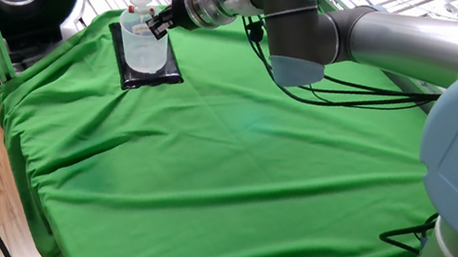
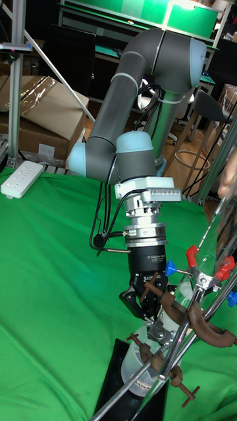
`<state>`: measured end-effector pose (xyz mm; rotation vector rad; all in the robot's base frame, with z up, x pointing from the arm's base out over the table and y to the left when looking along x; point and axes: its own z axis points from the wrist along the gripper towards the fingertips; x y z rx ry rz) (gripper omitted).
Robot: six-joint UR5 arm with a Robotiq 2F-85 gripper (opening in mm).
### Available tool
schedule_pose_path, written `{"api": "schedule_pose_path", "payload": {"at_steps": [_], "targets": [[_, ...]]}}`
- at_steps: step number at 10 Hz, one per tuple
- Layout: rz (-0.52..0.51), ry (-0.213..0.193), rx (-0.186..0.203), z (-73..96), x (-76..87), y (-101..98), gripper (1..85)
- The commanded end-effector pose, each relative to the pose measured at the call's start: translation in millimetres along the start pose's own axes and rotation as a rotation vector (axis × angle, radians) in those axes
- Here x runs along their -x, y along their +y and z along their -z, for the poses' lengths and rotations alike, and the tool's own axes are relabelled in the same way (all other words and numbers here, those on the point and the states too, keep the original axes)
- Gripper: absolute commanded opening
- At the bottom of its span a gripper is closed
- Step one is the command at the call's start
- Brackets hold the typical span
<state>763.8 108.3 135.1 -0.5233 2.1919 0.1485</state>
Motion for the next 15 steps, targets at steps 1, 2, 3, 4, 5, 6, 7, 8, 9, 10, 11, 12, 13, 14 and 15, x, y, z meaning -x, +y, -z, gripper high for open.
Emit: {"api": "schedule_pose_path", "payload": {"at_steps": [1,2,3,4,5,6,7,8,9,10,11,12,13,14,15], "targets": [[0.008,-0.003,-0.010,1.3,1.1,-6.2,1.3],[0.014,-0.005,-0.010,1.4,1.5,-6.5,1.3],[0.018,-0.004,-0.011,1.5,1.5,-7.0,1.3],[0.018,-0.004,-0.011,1.4,1.7,-7.1,1.3],[0.026,-0.003,-0.015,1.4,1.7,-8.0,1.3],[0.027,-0.003,-0.016,1.3,1.6,-8.3,1.3],[0.030,-0.002,-0.016,1.3,1.4,-8.6,1.3],[0.034,-0.001,-0.017,1.4,1.4,-9.1,1.3],[0.041,-0.001,-0.020,1.5,1.6,-10.2,1.3],[0.057,-0.001,-0.024,1.6,2.0,-12.0,1.3],[0.061,-0.001,-0.025,1.7,1.9,-12.5,1.3],[0.064,0.000,-0.026,1.7,1.8,-12.8,1.3],[0.067,0.000,-0.026,1.9,2.0,-13.0,1.3],[0.068,0.000,-0.026,2.0,2.2,-13.3,1.3],[0.070,-0.001,-0.027,2.1,2.6,-13.6,1.3]]}}
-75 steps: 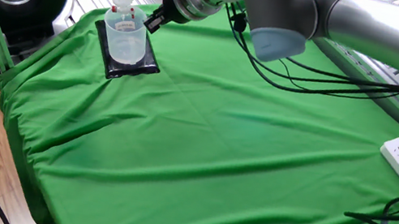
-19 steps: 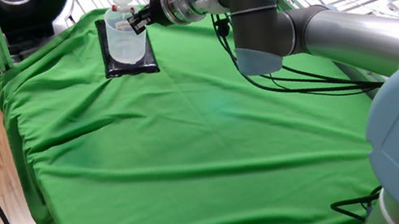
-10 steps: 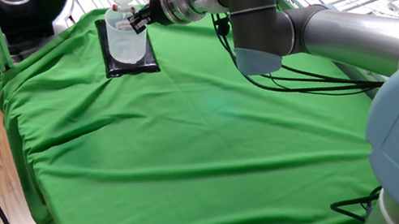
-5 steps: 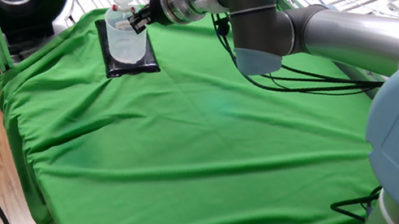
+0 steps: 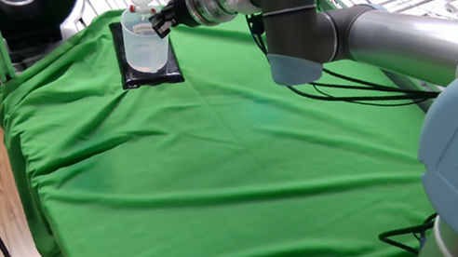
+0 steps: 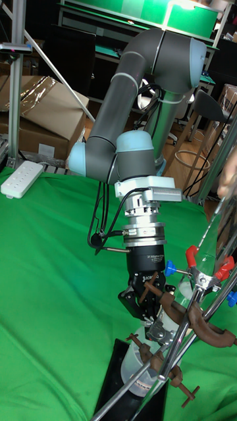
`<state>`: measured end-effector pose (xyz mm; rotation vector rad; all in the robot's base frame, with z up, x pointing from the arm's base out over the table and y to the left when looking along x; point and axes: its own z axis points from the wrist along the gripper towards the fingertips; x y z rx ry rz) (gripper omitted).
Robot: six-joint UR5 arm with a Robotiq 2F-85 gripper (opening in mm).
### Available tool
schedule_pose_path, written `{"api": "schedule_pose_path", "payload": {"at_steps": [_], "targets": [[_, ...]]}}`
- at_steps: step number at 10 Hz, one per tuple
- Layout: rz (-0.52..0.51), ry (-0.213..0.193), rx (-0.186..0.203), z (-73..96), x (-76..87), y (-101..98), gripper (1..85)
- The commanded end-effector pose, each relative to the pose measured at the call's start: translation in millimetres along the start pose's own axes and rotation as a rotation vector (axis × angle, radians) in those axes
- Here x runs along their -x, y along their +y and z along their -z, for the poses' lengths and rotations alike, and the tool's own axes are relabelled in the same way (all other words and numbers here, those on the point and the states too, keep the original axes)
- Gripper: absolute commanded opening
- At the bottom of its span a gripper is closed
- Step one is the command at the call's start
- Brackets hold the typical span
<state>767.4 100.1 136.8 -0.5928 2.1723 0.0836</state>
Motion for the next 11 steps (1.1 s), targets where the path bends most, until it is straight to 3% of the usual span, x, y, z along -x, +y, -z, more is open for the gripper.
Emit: {"api": "schedule_pose_path", "payload": {"at_steps": [1,4,5,6,8,9,11], "targets": [[-0.005,-0.005,-0.005,1.3,1.7,-4.9,1.3],[-0.091,0.003,0.016,-0.9,-3.8,4.8,1.3],[-0.090,0.040,0.021,-2.1,-16.6,7.3,1.3],[-0.034,0.053,0.025,-1.9,-23.0,0.3,1.3],[-0.031,0.030,0.063,4.3,-16.3,0.9,1.3],[-0.010,0.056,0.060,7.7,-20.4,-0.1,1.3],[-0.017,0.065,0.076,10.2,-21.4,3.8,1.3]]}}
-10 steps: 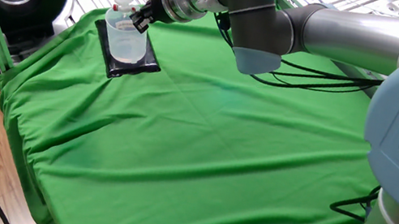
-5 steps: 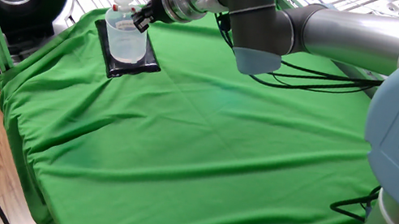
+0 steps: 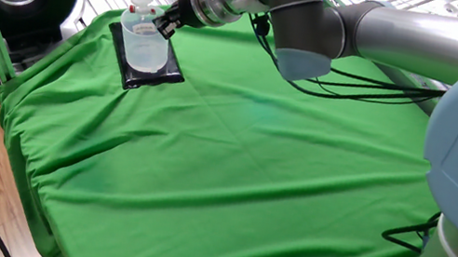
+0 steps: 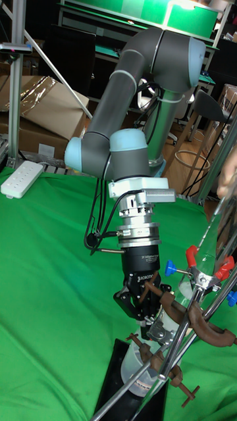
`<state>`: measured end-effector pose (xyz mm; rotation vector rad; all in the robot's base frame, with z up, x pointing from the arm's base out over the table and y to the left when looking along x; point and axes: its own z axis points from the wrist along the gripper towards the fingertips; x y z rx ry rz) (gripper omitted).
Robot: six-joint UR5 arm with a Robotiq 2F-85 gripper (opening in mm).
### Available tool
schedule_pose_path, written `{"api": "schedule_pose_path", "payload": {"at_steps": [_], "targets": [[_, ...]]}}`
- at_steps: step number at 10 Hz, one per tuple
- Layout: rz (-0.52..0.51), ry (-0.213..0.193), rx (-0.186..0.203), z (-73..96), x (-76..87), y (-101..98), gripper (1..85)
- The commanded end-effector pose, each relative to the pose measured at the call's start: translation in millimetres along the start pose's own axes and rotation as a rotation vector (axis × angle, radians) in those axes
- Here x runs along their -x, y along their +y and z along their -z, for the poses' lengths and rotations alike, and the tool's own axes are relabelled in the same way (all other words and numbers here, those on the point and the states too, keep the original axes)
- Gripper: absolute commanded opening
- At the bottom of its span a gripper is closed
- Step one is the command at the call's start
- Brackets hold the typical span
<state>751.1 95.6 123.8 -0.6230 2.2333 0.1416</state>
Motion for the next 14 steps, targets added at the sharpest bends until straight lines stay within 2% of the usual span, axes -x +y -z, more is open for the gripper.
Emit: {"api": "schedule_pose_path", "payload": {"at_steps": [1,9,10,12,13,14], "targets": [[-0.005,0.012,0.021,7.5,-1.3,0.6,1.3],[-0.011,0.011,0.045,36.9,-4.0,2.0,1.3],[-0.012,0.015,0.049,42.5,-5.7,2.5,1.3],[-0.025,0.043,0.033,53.6,-11.6,-3.3,1.3],[-0.064,0.078,0.018,58.0,-20.2,-8.2,1.3],[-0.167,0.221,-0.027,72.5,-52.9,-16.9,1.3]]}}
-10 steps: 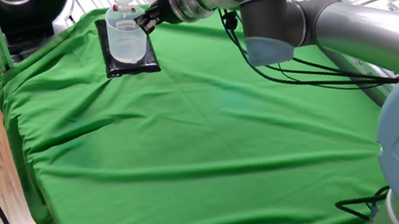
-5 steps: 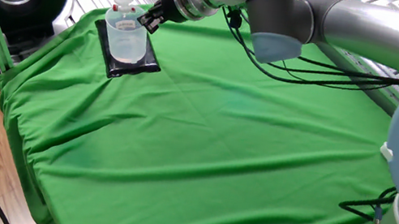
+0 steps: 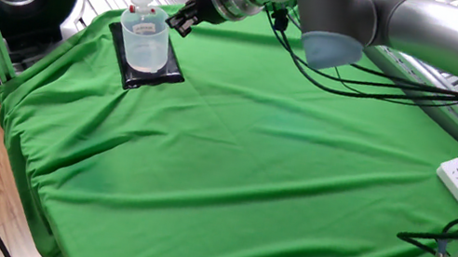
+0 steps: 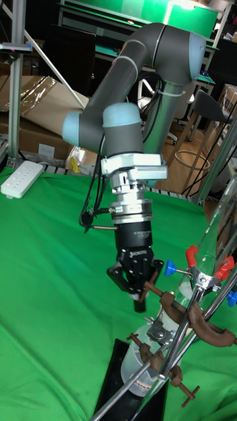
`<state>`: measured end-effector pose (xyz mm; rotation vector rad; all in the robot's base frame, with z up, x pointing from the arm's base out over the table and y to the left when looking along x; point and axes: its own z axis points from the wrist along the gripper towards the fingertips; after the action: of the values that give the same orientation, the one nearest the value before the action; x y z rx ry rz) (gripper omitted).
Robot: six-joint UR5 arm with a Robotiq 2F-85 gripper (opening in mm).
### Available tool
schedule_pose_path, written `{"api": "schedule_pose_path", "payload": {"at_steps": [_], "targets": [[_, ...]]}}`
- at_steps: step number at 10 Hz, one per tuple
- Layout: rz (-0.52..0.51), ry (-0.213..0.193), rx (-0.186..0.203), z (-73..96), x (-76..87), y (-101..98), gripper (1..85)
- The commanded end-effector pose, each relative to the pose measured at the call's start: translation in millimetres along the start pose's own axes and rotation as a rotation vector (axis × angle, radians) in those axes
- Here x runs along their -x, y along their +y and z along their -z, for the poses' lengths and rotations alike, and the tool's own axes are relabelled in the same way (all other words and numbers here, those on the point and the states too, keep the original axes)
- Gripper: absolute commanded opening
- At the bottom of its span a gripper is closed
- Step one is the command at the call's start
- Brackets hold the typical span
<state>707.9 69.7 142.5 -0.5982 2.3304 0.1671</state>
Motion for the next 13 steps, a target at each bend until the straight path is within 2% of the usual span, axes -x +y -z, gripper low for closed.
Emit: {"api": "schedule_pose_path", "payload": {"at_steps": [1,2,3,4,5,6,7,8,10,12,13], "targets": [[-0.168,0.245,-0.092,39.4,-57.1,-23.6,1.3],[-0.231,0.320,-0.104,60.3,-72.5,-24.6,1.3],[-0.302,0.387,-0.083,82.9,-86.0,-21.8,1.3],[-0.419,0.439,-0.050,104.0,-95.6,-13.3,1.3],[-0.514,0.486,-0.039,119.4,-101.2,-7.3,1.3],[-0.598,0.621,-0.051,143.7,-121.7,2.0,1.3],[-0.625,0.676,-0.066,153.4,-126.2,6.4,1.3],[-0.611,0.714,-0.112,154.5,-131.4,0.7,1.3],[-0.627,0.749,-0.160,149.1,-138.0,1.8,1.3],[-0.560,0.809,-0.240,163.1,-143.9,-12.2,1.3],[-0.575,0.793,-0.224,158.9,-139.2,-8.0,1.3]]}}
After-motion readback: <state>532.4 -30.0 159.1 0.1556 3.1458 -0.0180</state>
